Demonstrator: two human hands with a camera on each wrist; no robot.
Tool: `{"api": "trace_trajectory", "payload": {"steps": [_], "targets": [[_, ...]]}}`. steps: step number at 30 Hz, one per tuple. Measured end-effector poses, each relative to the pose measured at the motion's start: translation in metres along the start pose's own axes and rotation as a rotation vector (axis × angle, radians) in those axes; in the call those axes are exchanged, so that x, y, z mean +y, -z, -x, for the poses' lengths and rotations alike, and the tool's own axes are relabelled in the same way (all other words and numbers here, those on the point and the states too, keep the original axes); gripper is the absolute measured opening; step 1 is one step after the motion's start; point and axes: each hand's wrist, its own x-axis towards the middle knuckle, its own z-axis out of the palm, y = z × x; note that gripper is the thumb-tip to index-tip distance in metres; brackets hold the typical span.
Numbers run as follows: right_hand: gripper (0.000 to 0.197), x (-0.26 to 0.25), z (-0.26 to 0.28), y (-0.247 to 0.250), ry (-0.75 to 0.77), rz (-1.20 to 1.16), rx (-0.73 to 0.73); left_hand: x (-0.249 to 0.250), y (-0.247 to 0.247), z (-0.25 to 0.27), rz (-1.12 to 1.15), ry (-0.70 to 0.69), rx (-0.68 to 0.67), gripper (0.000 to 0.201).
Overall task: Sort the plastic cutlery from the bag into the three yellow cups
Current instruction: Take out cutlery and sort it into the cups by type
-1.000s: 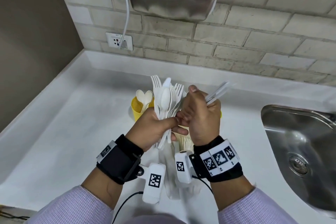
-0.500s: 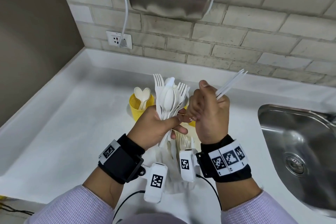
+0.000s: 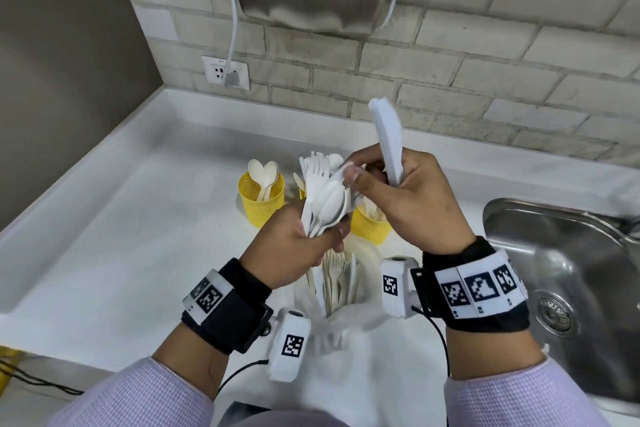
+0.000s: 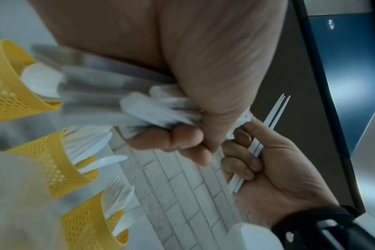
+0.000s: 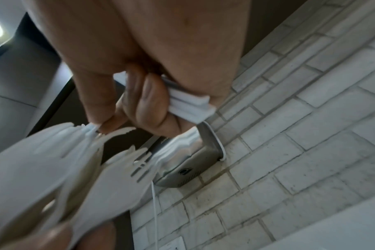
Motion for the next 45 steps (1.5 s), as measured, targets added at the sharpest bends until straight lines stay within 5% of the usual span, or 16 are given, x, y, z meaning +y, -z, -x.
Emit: {"api": "trace_trajectory", "payload": {"steps": [10,17,29,34,40,45], "targets": [[0.007,0.002,0.013,0.02,-0.131,-0.502,0.165,-0.015,-0.024,0.008,-0.121,-0.045,0.04,0.014],[0.019,0.005,0.028,0.024,-0.081,-0.173,0.049,-0.01,-0.034,0.004,-0.146,-0.112,0.055,0.022],[0.018,-0.01,0.03,0.052,-0.038,-0.852,0.559,-0.003,-0.046,0.008,-0.125,-0.168,0.153,0.034],[0.022,-0.013,0.036,0.048,0.054,-0.595,0.517,-0.002,-0.049,0.005,-0.122,-0.157,0.152,0.039],[0.028,0.0,0.043,0.042,0.045,-0.142,0.19,-0.001,-0.051,-0.003,-0.124,-0.128,0.144,0.031],[0.007,0.0,0.042,0.05,0.032,0.081,0.042,-0.002,-0.052,-0.012,-0.115,-0.129,0.136,0.029]]}}
